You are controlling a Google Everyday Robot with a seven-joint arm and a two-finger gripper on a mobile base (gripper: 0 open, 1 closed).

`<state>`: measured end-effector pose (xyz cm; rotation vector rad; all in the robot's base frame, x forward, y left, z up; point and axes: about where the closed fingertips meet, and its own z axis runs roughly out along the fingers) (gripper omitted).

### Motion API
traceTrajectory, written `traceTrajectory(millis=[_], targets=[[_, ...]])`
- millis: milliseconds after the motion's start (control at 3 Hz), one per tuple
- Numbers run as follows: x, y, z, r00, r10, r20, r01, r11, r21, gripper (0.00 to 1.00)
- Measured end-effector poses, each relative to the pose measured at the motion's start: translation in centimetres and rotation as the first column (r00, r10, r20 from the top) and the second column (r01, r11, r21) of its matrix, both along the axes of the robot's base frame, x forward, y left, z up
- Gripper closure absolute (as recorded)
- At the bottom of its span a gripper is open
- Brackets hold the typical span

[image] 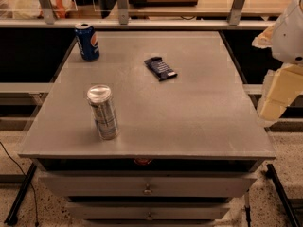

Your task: Pick rxbar blueberry

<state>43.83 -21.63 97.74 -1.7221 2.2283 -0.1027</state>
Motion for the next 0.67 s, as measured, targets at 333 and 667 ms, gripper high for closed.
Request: traceTrajectory(millis=[333,667], targets=[[0.00,0.00,0.00,1.0000,0.000,0.000,0.000,1.000,0.000,0.00],[0.49,-0.01,0.04,0.9989,-0.039,0.027,0.038,0.999,0.029,0.00]])
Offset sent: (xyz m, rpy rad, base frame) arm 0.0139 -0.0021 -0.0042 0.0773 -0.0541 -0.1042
